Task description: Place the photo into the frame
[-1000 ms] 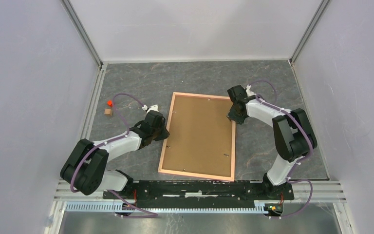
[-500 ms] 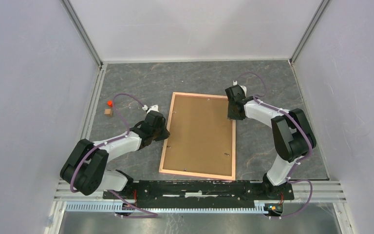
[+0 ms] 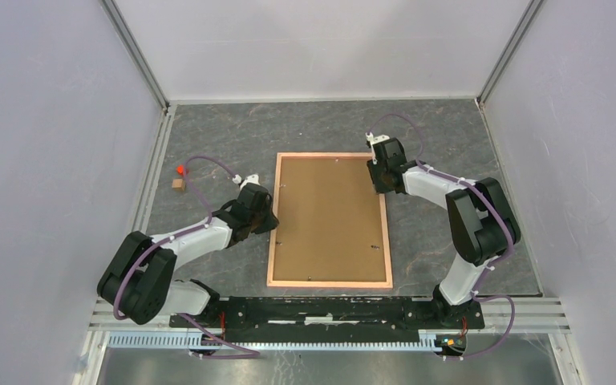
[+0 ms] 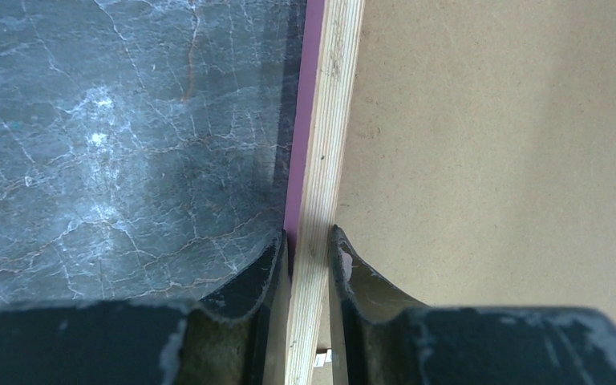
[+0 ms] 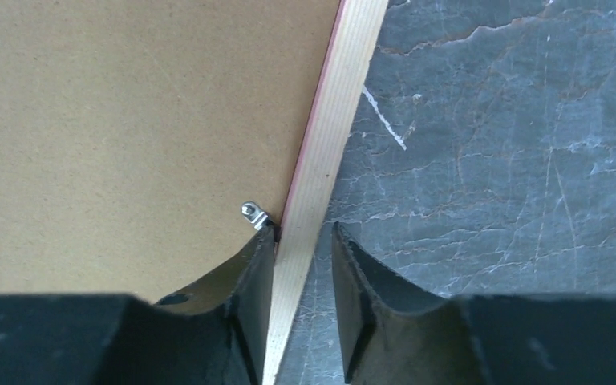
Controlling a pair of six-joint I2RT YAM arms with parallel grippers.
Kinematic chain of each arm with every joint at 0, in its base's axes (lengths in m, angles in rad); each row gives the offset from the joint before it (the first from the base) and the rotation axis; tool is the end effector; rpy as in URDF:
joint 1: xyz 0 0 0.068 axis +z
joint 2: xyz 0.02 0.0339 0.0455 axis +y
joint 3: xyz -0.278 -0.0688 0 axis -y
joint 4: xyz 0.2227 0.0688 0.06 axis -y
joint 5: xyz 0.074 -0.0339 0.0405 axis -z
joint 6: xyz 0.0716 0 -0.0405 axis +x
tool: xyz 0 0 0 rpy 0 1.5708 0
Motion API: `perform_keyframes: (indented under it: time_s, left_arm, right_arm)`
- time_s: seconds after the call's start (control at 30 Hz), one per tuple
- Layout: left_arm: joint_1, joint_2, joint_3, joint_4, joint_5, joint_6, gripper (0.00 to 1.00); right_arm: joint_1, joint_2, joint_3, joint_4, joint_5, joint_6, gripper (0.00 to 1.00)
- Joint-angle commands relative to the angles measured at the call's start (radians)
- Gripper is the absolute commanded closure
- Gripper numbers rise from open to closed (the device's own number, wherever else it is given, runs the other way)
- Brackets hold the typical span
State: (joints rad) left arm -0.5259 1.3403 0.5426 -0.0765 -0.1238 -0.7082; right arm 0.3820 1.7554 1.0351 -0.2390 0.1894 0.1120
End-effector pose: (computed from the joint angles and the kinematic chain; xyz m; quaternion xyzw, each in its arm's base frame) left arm 0.2189 -0.1169 0.1554 -0.1064 0.9323 -0.1497 0.3115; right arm 0.3399 0.1220 0.1668 -0.0996 0.9445 -0.0142 0.3126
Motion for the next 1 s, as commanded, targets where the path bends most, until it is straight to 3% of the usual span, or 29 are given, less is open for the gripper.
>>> perform_keyframes:
  time_s: [0.0, 0.27, 0.57, 0.97]
  left_arm:
    - [0.002, -0.016, -0.021, -0.097, -0.035, -0.03, 0.98]
    - [0.002, -0.002, -0.021, -0.093, -0.027, -0.031, 0.98]
    - [0.003, 0.003, -0.023, -0.087, -0.023, -0.026, 0.98]
    - [0.002, -0.008, -0.031, -0.098, -0.047, -0.032, 0.98]
  right_arm:
    - [-0.022, -0.007, -0.004, 0.036, -0.039, -0.063, 0.59]
    - [-0.035, -0.002, -0.013, 0.064, -0.133, -0.047, 0.47]
    - [-0.035, -0.004, -0.024, 0.086, -0.138, -0.038, 0.46]
    - [-0.037, -0.166, -0.052, 0.092, -0.169, -0.002, 0.39]
